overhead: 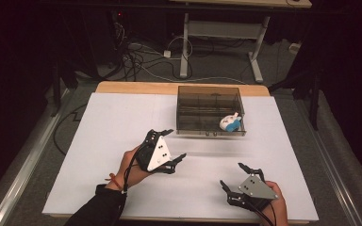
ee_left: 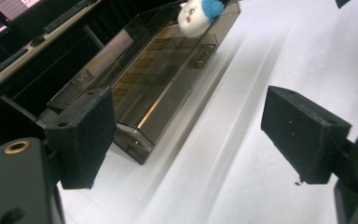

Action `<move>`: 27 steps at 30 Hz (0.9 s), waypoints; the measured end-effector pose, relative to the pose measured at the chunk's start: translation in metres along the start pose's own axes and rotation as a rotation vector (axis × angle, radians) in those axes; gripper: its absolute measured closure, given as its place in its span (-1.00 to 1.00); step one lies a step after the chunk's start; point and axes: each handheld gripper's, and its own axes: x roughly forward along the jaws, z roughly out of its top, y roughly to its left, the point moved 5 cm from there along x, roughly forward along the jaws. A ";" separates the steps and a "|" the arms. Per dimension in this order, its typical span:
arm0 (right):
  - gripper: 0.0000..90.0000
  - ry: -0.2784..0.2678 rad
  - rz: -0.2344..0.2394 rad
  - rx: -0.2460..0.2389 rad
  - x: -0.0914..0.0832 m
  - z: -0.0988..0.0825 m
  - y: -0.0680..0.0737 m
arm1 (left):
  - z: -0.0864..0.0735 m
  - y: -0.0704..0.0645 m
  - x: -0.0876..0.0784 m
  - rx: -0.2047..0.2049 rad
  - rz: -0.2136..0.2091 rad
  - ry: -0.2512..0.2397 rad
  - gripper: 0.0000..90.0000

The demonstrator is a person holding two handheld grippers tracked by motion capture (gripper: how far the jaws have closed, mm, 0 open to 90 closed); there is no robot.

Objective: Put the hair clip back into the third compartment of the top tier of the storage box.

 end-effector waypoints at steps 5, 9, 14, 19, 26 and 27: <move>-0.56 -0.001 -0.001 -0.001 -0.001 0.000 0.000 | -0.006 0.000 -0.006 0.005 0.014 -0.001 -0.61; -0.56 -0.002 -0.002 -0.001 -0.001 0.000 0.000 | -0.013 -0.001 -0.010 0.010 0.022 0.010 -0.61; -0.56 -0.005 -0.008 0.006 -0.002 0.000 -0.003 | -0.020 0.001 -0.016 0.005 0.030 0.016 -0.61; -0.56 -0.008 -0.016 0.013 -0.003 0.000 -0.004 | -0.027 0.001 -0.022 0.003 0.036 0.020 -0.61; -0.56 -0.009 -0.019 0.017 -0.003 0.000 -0.005 | -0.038 0.000 -0.032 -0.035 0.039 0.023 -0.61; -0.56 -0.009 -0.019 0.017 -0.003 0.000 -0.005 | -0.040 0.001 -0.033 -0.017 0.040 0.018 -0.61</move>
